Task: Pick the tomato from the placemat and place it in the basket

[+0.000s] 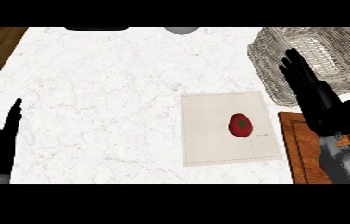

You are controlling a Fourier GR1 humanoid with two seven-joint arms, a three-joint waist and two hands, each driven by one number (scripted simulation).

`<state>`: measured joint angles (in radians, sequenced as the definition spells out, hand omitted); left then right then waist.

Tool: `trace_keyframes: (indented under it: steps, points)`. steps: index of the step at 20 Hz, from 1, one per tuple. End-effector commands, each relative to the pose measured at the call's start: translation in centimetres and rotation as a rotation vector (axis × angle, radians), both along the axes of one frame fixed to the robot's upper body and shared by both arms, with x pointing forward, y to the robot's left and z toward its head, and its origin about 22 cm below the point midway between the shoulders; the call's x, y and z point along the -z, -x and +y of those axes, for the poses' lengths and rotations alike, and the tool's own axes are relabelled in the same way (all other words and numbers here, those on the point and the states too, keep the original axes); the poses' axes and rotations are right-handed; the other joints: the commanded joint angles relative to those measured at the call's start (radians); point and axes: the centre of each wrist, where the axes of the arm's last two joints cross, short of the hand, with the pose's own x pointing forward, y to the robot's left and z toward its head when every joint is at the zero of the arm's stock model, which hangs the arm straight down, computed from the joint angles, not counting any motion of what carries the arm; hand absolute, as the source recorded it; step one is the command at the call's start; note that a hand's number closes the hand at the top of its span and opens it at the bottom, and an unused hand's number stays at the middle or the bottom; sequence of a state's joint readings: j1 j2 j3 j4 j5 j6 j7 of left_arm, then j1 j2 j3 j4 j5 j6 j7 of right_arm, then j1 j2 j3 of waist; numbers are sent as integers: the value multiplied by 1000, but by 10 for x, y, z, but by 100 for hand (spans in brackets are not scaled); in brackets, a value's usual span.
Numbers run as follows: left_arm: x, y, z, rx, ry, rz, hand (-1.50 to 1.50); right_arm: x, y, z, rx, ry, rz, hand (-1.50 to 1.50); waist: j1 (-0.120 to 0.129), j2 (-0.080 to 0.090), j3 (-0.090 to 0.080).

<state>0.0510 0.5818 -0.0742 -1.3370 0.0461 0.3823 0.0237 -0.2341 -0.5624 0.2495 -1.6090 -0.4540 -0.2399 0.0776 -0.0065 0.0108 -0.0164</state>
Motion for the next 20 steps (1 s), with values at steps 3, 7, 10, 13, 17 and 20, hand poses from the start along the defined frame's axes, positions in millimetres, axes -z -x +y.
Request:
trace_keyframes:
  steps: [3,7,10,13,17,20]
  points:
    - [35,7,-53,78,257,130,0,-17,-27,17,-111,-133,-139,150,25,-4,17]
    - [56,10,-97,187,484,277,0,-30,-22,71,-504,-18,-305,150,63,6,15]
    - [58,16,-86,164,517,306,0,10,-7,127,-512,-96,-303,150,44,-6,16]
    - [58,22,-79,156,508,314,0,35,8,167,-420,72,-319,-150,37,-11,15]
    - [51,20,-69,123,536,309,0,14,-15,128,-246,397,-254,-150,10,-22,12]
    - [57,27,-73,123,524,319,0,-6,-28,99,-133,679,-271,-150,-11,-33,7]
